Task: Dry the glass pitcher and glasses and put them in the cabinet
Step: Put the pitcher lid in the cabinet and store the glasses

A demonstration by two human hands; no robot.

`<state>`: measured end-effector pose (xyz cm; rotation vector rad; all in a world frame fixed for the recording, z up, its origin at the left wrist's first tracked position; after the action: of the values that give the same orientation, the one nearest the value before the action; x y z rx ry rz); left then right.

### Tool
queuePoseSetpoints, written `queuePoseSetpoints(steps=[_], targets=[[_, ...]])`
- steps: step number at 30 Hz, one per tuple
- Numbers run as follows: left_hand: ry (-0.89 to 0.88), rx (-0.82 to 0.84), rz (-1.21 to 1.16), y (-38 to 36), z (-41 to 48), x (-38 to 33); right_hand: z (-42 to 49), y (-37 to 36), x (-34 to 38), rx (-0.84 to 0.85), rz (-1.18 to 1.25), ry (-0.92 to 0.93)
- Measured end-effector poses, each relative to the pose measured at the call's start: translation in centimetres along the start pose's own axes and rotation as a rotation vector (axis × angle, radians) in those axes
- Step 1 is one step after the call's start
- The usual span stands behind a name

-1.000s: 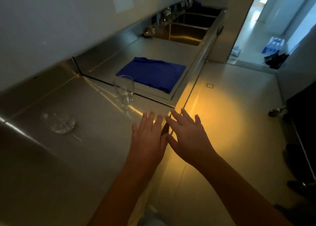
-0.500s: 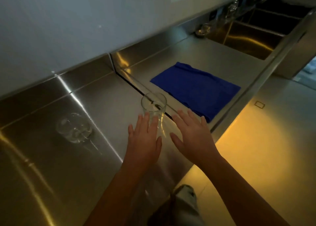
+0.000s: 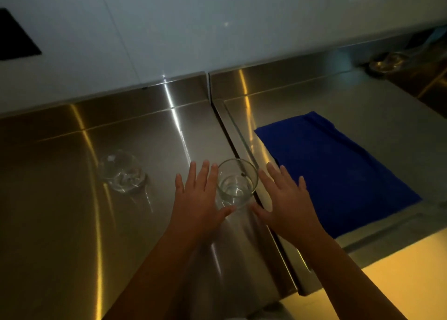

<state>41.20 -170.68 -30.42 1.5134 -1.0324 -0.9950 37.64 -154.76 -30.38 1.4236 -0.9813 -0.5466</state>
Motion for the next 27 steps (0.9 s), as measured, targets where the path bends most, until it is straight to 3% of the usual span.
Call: queuePoseSetpoints(steps=[8,19,27], targets=[[0.073,0.022,-0.075,-1.4,1.1,0.2,2.7,-1.0,-1.5,-0.002,0.048,0.134],[0.145,0.09,-0.922,-3.5,1.4,-0.2,4.0,-2.5,-1.6,-0.064,0.49,0.247],[0.142,0.087,-1.125,-3.6,1.4,-0.3,4.0,-3.3,-1.6,-0.106,0.843,0.243]])
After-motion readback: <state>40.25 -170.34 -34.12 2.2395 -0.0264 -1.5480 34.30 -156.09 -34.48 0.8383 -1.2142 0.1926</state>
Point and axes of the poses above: each hand's wrist, its own z-axis towards the middle knuckle, its own y-axis out of the back of the hand, x = y × z, the point moved 6 cm from there along z, towards the middle knuckle, and after that the axes turned 11 degrees about y, right-handed, at the moved point
